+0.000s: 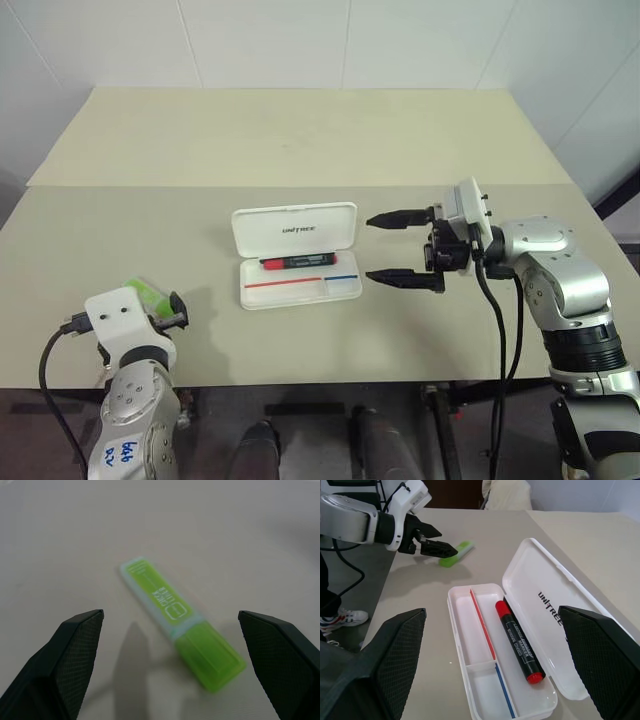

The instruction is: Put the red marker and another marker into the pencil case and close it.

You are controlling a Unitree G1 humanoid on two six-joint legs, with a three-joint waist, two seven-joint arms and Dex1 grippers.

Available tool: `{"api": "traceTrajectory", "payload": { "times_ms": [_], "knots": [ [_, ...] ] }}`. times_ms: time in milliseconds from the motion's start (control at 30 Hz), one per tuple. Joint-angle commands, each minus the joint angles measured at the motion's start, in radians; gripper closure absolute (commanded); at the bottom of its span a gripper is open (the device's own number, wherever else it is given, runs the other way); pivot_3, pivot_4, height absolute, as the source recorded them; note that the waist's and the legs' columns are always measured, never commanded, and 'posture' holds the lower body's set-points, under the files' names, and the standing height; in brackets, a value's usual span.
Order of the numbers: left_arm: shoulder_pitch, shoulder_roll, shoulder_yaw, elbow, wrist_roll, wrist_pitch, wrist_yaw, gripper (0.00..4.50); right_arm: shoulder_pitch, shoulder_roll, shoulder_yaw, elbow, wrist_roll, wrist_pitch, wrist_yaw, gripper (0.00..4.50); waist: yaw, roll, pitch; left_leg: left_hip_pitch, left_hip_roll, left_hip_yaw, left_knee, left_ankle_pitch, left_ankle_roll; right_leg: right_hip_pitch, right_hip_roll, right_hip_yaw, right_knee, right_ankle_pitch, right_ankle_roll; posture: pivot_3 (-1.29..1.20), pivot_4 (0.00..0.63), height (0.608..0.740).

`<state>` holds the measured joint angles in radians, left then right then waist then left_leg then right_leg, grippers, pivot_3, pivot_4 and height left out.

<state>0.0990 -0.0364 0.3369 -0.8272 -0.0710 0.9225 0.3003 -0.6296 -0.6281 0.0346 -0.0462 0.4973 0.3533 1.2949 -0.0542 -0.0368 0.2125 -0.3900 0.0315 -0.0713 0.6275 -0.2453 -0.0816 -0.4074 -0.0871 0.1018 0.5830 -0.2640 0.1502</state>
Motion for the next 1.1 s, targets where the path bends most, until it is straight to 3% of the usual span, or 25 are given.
{"api": "traceTrajectory", "payload": {
  "times_ms": [33, 433, 533, 833, 1100],
  "knots": [
    [-0.013, -0.035, 0.005, -0.02, 0.01, 0.028, 0.016, 0.0, -0.03, -0.021, -0.02, -0.026, 0.022, 0.004, 0.014, 0.03, 0.0, 0.0, 0.0, 0.0, 0.0, 0.0, 0.0, 0.0, 0.0, 0.0, 0.0, 0.0, 0.0, 0.0, 0.0, 0.0, 0.15, 0.74],
    [-0.137, 0.004, 0.044, 0.143, 0.0, 0.012, -0.026, 0.0, 0.0, -0.04, -0.046, -0.112, 0.045, 0.03, -0.033, 0.03, 0.001, -0.001, 0.0, -0.001, 0.0, 0.0, 0.0, 0.0, 0.0, 0.0, 0.0, 0.0, -0.001, 0.0, 0.0, 0.0, 0.15, 0.74],
    [-0.15, -0.008, 0.053, 0.15, -0.007, 0.022, -0.026, 0.63, 0.004, -0.043, -0.053, -0.125, 0.05, 0.031, -0.048, 0.0, 0.001, -0.001, 0.0, -0.001, 0.0, 0.0, 0.0, -0.001, 0.0, 0.0, 0.0, 0.0, -0.002, 0.0, 0.0, 0.0, 0.15, 0.74],
    [-0.142, -0.021, 0.079, 0.144, -0.004, 0.053, -0.025, 3.46, 0.002, -0.042, -0.053, -0.125, 0.051, 0.02, -0.067, 0.0, 0.001, -0.001, 0.0, -0.001, 0.0, 0.0, 0.001, -0.001, 0.0, 0.0, 0.0, 0.0, -0.001, 0.0, 0.0, 0.0, 0.15, 0.74],
    [-0.141, -0.011, 0.103, 0.124, 0.013, 0.04, -0.02, 3.45, 0.008, -0.032, -0.045, -0.117, 0.045, 0.004, -0.077, 0.0, -0.001, -0.001, 0.0, -0.001, 0.0, 0.0, 0.0, -0.001, 0.0, -0.001, 0.0, 0.0, -0.002, 0.0, 0.0, 0.0, 0.15, 0.74]
  ]
}}
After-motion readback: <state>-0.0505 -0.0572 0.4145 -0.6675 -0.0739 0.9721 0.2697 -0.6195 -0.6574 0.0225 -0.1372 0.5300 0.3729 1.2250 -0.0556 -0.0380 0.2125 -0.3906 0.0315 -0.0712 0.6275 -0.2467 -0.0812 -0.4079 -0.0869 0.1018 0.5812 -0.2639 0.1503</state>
